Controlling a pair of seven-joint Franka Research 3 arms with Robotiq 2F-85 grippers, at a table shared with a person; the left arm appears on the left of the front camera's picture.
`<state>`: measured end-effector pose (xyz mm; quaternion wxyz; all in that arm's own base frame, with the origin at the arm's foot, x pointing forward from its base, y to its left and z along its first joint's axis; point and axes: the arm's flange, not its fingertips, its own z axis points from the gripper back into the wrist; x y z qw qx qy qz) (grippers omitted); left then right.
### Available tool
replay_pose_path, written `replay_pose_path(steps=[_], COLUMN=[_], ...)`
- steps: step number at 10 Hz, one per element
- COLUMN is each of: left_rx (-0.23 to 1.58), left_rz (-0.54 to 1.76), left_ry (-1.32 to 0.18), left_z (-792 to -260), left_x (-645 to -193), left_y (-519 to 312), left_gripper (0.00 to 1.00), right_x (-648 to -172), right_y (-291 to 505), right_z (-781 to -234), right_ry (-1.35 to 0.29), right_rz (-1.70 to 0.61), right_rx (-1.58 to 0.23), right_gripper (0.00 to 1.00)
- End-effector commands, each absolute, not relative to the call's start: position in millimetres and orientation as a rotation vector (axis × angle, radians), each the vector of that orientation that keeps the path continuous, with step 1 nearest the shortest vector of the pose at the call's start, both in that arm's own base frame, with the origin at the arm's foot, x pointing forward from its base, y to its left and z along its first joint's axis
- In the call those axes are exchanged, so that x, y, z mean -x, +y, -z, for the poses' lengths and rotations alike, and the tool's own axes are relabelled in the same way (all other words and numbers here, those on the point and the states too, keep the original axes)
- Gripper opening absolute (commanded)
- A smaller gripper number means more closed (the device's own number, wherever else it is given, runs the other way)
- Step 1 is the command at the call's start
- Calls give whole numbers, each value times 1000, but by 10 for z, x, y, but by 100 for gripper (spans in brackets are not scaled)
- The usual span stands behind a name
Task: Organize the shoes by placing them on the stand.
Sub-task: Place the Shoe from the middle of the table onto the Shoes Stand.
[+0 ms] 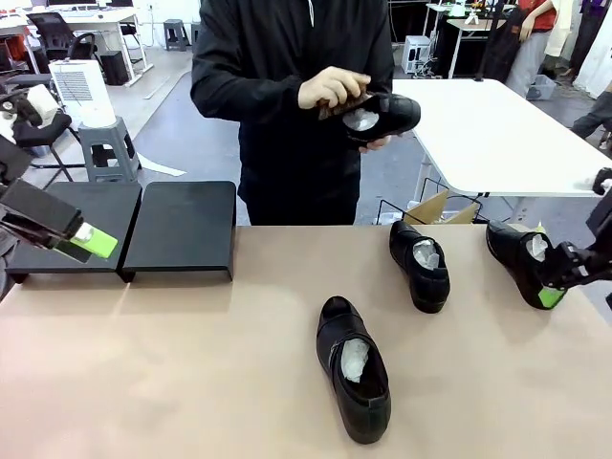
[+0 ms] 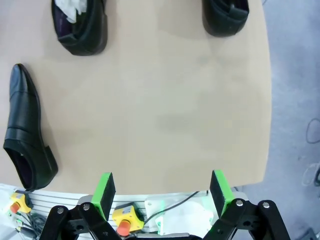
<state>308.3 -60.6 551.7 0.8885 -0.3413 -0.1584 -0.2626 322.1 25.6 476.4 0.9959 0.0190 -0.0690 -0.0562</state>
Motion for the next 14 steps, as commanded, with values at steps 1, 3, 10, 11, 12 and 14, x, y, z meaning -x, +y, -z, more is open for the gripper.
replay_pose_path(steps=[1, 3, 10, 11, 12, 14], left_rx=[697, 685, 386, 386, 355, 319], left_rz=[584, 584, 499, 499, 496, 442], left_ry=[-322, -296, -226, -226, -208, -252], left_z=[-5603, -5652, -5111, -5111, -5041, -5025], left_x=[-2895, -2608, -2261, -2261, -2382, -2399], left_y=[-887, -1948, -3099, -3099, -3242, -3735], left_gripper=[100, 100, 100, 100, 100, 100], right_x=[-3156, -3156, -3156, -3156, -3156, -3156], right_y=[313, 313, 313, 313, 313, 313], right_z=[-4840, -4840, -4840, -4840, -4840, -4840], right_ry=[-154, -154, -154, -154, -154, -154], right_rz=[95, 95, 95, 95, 95, 95], right_rx=[-41, -41, -41, -41, -41, -41], right_gripper=[100, 100, 100, 100, 100, 100])
